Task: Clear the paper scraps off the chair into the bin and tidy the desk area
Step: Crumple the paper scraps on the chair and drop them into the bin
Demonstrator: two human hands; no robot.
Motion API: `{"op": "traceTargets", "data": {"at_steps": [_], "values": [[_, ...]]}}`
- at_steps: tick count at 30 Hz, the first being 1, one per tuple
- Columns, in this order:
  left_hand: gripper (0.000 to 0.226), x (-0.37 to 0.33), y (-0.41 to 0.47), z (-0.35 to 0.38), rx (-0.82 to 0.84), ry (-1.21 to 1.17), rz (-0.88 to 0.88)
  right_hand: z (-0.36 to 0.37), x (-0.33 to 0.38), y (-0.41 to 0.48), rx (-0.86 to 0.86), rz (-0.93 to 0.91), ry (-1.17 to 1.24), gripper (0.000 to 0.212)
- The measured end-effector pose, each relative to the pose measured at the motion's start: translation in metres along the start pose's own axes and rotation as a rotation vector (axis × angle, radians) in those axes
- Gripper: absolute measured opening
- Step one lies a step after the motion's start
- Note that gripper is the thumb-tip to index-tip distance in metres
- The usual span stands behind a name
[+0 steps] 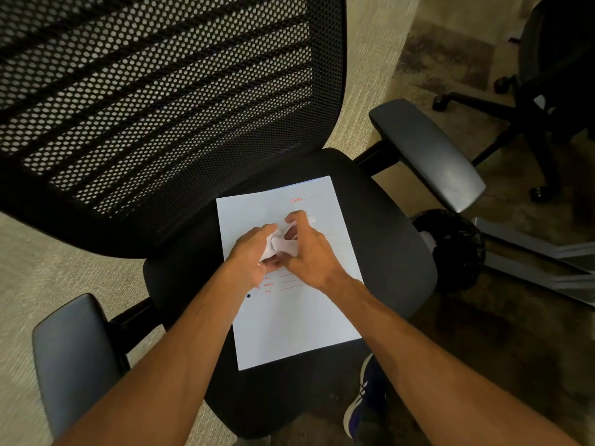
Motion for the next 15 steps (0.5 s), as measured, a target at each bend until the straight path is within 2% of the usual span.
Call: {"op": "traceTargets", "data": {"at_steps": [3, 7, 15], "values": [[0.008, 0.006, -0.003, -0.003, -0.019, -0.009, 0.014, -0.001, -0.006, -0.006, -0.004, 0.072, 0.081, 0.085], [0.009, 0.010, -0.008, 0.001, 0.000, -0.002, 0.022, -0.004, -0.012, -0.013, -0.038, 0.094, 0.091, 0.071], [0.006, 0.011, -0.027, 0.024, 0.044, -0.006, 0.065, -0.029, -0.026, -0.034, -0.256, 0.088, 0.147, 0.069]]}}
Point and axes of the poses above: each hand's wrist, its own y-axis towards the middle knuckle, its own z-axis out of the palm, x = y × z, the point moved 8 cm from there along y, towards the middle knuckle, and after that the axes turned 10 degrees about -y, right-handed, at the moved point
